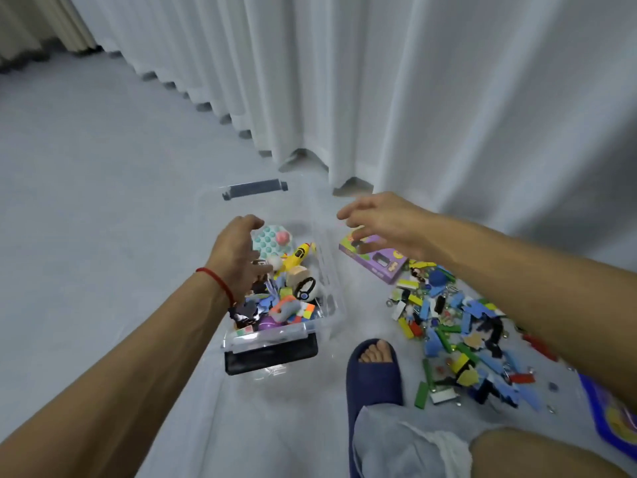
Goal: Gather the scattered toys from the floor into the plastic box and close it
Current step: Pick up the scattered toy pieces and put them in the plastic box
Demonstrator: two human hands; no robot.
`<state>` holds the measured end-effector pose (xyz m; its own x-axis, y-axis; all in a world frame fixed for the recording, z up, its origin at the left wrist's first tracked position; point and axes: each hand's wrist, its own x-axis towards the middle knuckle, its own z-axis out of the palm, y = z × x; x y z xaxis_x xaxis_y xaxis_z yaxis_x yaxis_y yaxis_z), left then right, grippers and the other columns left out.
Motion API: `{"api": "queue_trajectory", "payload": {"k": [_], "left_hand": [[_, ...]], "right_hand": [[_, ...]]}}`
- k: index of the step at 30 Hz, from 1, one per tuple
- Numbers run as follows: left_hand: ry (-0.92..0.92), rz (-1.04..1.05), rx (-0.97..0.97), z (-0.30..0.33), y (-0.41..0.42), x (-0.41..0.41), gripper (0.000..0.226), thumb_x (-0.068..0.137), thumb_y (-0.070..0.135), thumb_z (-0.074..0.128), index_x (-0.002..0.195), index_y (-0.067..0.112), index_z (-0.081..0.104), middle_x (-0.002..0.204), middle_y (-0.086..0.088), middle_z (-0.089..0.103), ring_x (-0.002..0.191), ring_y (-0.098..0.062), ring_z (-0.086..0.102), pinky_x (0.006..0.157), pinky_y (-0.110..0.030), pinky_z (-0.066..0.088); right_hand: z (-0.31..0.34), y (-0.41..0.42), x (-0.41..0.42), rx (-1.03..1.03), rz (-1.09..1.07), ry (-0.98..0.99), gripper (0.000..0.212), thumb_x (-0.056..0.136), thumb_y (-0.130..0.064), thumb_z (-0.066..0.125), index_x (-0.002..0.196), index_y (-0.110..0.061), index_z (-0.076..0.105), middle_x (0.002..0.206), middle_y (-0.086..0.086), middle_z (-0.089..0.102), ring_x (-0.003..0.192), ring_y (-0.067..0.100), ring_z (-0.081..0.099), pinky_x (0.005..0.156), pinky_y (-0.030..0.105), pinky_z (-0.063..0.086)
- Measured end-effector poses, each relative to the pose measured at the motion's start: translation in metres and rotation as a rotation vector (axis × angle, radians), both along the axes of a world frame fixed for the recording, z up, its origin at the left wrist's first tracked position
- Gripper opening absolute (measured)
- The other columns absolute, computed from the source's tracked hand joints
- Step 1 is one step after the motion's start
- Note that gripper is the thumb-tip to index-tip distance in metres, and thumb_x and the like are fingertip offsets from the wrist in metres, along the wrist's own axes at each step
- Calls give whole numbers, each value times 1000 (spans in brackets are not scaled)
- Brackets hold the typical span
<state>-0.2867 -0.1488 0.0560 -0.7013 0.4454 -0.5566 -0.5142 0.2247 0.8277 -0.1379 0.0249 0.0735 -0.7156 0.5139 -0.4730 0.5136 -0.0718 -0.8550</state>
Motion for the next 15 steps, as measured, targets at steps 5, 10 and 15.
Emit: {"api": "queue_trajectory", "payload": {"k": [5, 10, 15], "left_hand": [[179, -197, 77, -25, 38, 56, 43, 92, 6, 54, 134, 15, 54, 119, -14, 58, 104, -25, 59, 88, -46, 58], [268, -609, -11, -73, 87, 138, 36, 90, 4, 56, 123, 16, 59, 110, -7, 63, 94, -22, 62, 86, -43, 58], [478, -1056, -358, -159, 116, 191, 40, 84, 20, 69, 122, 22, 59, 116, -6, 61, 95, -23, 62, 79, -32, 54]], "right_hand": [[-15, 54, 113, 169, 42, -308, 22, 98, -21, 60, 119, -16, 66, 118, 2, 64, 106, 18, 64, 84, 37, 60], [-71, 86, 226, 312, 47, -582, 18, 94, -21, 65, 112, -19, 67, 114, 5, 65, 83, 18, 64, 62, 31, 55], [-173, 70, 300, 364, 223, -763, 53, 85, -29, 74, 134, -24, 56, 131, 10, 58, 108, 28, 60, 88, 36, 52]]}}
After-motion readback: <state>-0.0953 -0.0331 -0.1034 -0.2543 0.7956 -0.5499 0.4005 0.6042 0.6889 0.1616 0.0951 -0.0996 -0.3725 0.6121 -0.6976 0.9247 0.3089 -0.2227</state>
